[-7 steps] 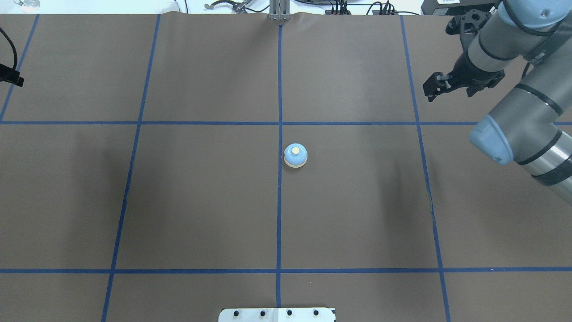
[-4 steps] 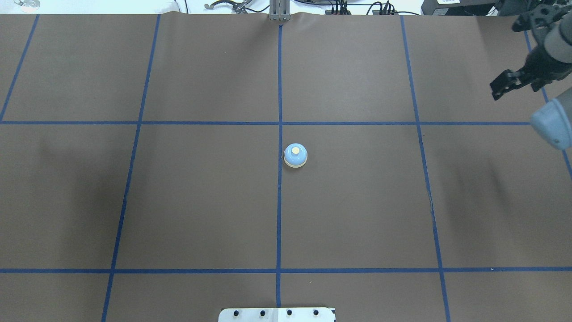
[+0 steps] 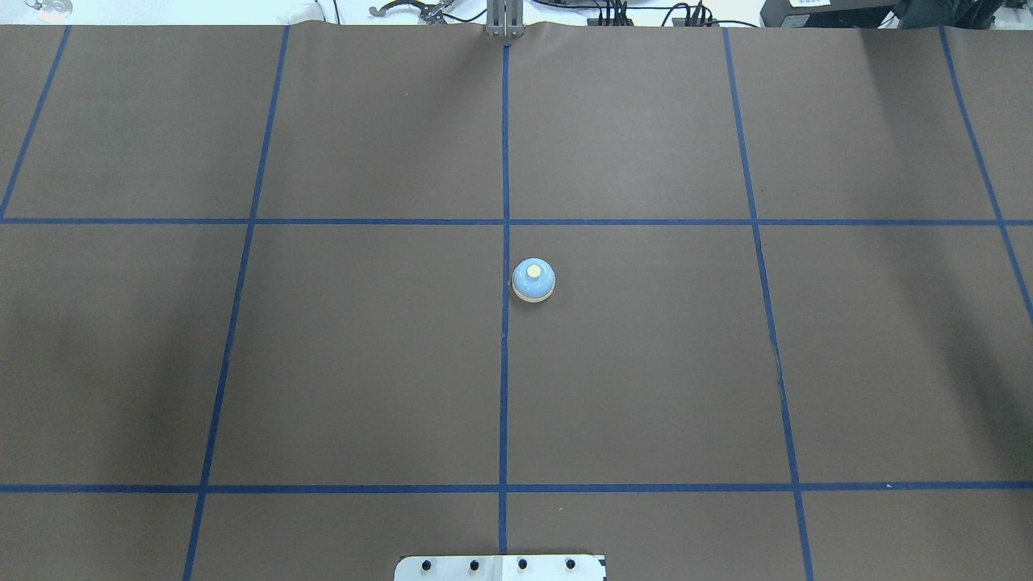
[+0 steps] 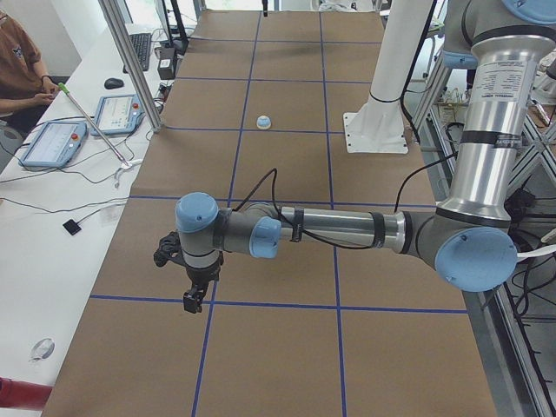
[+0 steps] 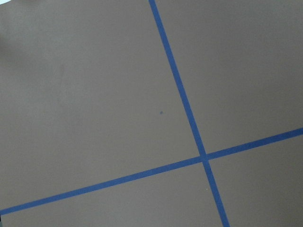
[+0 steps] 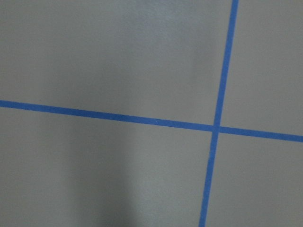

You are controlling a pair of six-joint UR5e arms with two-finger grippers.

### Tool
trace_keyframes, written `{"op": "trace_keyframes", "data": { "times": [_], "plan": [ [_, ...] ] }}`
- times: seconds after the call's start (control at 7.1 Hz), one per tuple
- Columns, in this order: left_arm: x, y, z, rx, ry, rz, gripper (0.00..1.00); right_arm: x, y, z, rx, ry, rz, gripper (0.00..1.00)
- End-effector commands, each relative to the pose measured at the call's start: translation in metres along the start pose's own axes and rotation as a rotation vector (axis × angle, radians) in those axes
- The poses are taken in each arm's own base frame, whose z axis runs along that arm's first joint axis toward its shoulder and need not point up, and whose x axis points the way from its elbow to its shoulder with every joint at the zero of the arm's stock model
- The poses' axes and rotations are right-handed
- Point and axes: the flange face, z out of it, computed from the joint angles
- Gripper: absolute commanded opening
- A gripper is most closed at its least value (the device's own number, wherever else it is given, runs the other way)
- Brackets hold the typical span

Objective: Place and press bell with both arms

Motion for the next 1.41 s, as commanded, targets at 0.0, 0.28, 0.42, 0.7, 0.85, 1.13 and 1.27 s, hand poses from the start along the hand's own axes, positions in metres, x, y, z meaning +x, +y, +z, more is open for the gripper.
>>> {"op": "trace_keyframes", "data": {
  "times": [0.0, 0.28, 0.42, 0.7, 0.85, 1.13, 1.27],
  "plan": [
    [0.006, 0.015, 0.000, -0.015, 0.055, -0.021, 1.00, 0.044, 0.032, 0.003, -0.010, -0.039, 0.020, 1.00],
    [0.009, 0.047, 0.005, -0.026, 0.060, -0.038, 1.00, 0.067, 0.054, 0.009, -0.016, -0.090, 0.072, 1.00],
    [0.016, 0.065, 0.000, -0.023, 0.060, -0.039, 1.00, 0.083, 0.064, 0.010, -0.015, -0.091, 0.056, 1.00],
    [0.018, 0.069, 0.000, -0.027, 0.058, -0.041, 1.00, 0.089, 0.077, 0.017, -0.026, -0.091, 0.052, 1.00],
    [0.019, 0.068, -0.001, -0.023, 0.057, -0.036, 1.00, 0.096, 0.079, 0.022, -0.039, -0.079, 0.071, 1.00],
    [0.019, 0.069, -0.003, -0.020, 0.056, -0.036, 1.00, 0.090, 0.065, 0.010, -0.018, -0.040, 0.051, 1.00],
    [0.019, 0.069, -0.003, -0.020, 0.056, -0.036, 1.00, 0.091, 0.060, 0.001, -0.009, 0.049, 0.034, 1.00]
  ]
}}
